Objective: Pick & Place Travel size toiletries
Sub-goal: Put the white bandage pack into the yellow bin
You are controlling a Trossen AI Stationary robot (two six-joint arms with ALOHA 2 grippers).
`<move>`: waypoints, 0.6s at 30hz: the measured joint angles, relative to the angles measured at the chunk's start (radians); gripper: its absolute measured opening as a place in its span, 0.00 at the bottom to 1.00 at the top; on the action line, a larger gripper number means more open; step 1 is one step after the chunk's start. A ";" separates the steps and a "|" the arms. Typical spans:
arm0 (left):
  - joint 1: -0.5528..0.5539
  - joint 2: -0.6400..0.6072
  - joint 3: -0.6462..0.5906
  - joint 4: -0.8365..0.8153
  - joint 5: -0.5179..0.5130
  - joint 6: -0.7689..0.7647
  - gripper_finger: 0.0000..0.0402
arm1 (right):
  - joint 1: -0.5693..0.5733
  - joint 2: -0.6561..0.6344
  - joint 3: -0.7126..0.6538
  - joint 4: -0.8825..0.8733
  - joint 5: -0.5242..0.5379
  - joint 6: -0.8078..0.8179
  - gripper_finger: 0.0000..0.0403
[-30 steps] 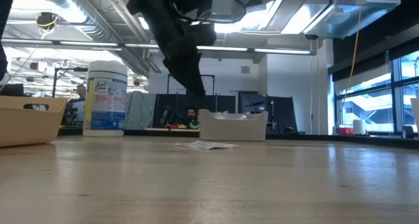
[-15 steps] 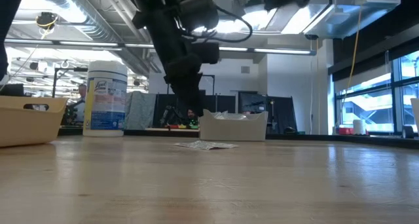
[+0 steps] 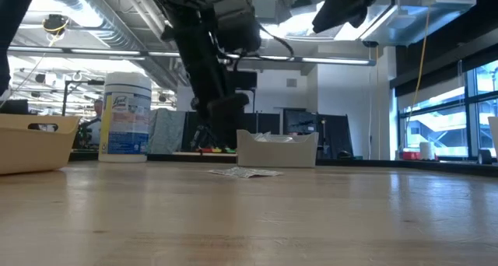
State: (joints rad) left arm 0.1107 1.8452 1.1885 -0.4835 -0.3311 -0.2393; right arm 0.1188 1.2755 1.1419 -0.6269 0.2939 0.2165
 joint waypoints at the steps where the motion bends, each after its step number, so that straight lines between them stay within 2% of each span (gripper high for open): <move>1: -0.002 0.015 0.000 0.012 0.001 -0.001 0.48 | 0.000 0.000 0.000 0.000 0.000 0.000 0.27; 10: -0.016 0.114 0.004 0.070 0.028 -0.013 0.48 | 0.000 -0.001 0.000 -0.001 -0.011 0.003 0.31; 18: -0.067 0.132 0.003 0.158 0.176 -0.014 0.48 | 0.000 -0.002 0.000 -0.001 -0.030 0.004 0.30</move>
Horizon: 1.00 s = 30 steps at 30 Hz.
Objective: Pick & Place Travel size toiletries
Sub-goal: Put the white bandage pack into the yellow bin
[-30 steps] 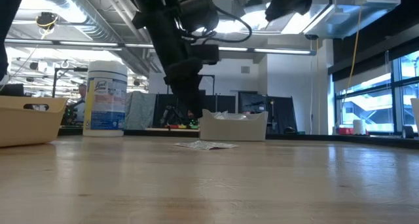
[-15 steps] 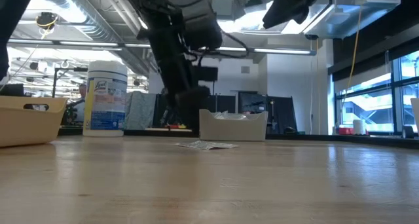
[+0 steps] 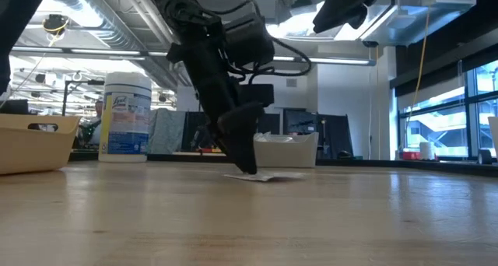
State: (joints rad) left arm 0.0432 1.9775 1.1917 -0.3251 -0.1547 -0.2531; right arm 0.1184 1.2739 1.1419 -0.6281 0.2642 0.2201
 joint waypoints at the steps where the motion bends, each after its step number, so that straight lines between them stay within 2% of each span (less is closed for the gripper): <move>1: -0.007 0.000 -0.001 0.009 0.014 0.001 0.48 | 0.000 0.000 0.000 0.000 -0.012 0.003 0.29; 5: -0.028 0.001 -0.001 0.019 0.019 0.001 0.48 | 0.010 0.000 0.000 0.000 -0.125 0.049 0.26; 7: -0.036 0.001 -0.002 0.019 0.019 -0.002 0.48 | 0.036 0.008 0.001 0.001 -0.148 0.061 0.25; 14: -0.043 0.003 -0.004 0.055 0.027 -0.034 0.48 | 0.129 0.097 0.000 -0.007 -0.092 0.061 0.20; 21: -0.048 0.004 -0.004 0.071 0.056 -0.047 0.48 | 0.191 0.219 0.000 -0.039 -0.088 0.061 0.19; 26: -0.066 0.004 -0.004 0.070 0.061 -0.021 0.48 | 0.265 0.298 0.000 -0.055 0.036 0.110 0.20; 30: -0.073 0.014 -0.002 0.072 0.056 -0.015 0.48 | 0.333 0.392 0.000 -0.026 0.146 0.078 0.22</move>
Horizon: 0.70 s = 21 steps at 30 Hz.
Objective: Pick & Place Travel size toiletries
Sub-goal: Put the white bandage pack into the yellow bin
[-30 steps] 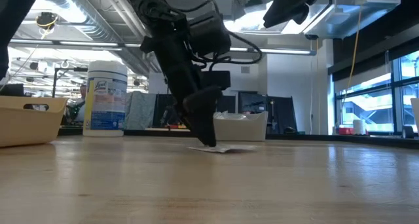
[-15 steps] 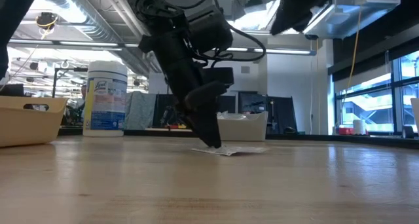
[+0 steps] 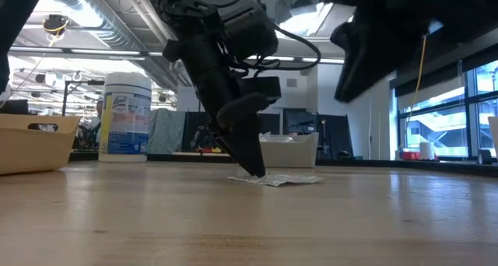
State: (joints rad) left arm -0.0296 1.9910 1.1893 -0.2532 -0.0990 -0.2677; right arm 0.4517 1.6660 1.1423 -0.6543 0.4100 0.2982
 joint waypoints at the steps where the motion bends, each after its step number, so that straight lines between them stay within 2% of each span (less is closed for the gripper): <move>1: 0.000 0.004 0.001 -0.001 0.000 -0.002 0.48 | 0.010 0.021 0.000 0.002 0.019 0.000 0.22; 6: -0.003 0.033 0.003 -0.010 -0.032 -0.025 0.48 | 0.031 0.082 0.000 0.004 0.037 0.014 0.21; 21: -0.006 0.035 0.003 -0.030 -0.083 -0.038 0.48 | 0.048 0.099 0.000 0.050 0.039 0.008 0.16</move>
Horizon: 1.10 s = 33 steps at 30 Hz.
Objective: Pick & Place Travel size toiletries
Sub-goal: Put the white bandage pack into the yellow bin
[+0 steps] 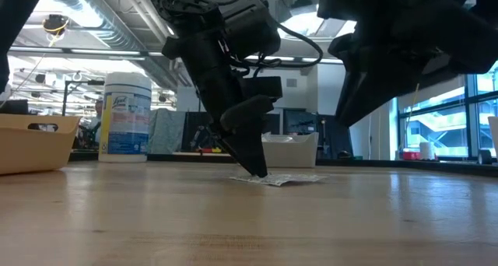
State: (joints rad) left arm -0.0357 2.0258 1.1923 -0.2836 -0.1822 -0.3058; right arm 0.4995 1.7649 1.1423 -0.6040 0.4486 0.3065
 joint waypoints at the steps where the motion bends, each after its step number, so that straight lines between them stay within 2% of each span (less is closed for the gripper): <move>1: -0.001 0.000 0.000 0.000 -0.001 0.000 0.48 | 0.000 0.000 0.000 0.003 0.000 0.000 0.17; 9: -0.012 0.000 0.000 -0.001 -0.034 0.009 0.48 | 0.000 0.010 0.000 0.023 -0.021 0.000 0.22; 19: -0.012 0.001 0.000 -0.002 -0.043 0.012 0.48 | 0.000 0.139 0.000 0.058 -0.034 -0.093 0.30; 33: -0.009 0.001 0.000 -0.007 -0.024 0.012 0.48 | 0.002 0.216 0.003 0.074 0.177 -0.252 0.44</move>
State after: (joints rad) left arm -0.0444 2.0266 1.1923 -0.2905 -0.2061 -0.2939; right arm 0.5015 1.9811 1.1454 -0.5298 0.6260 0.0542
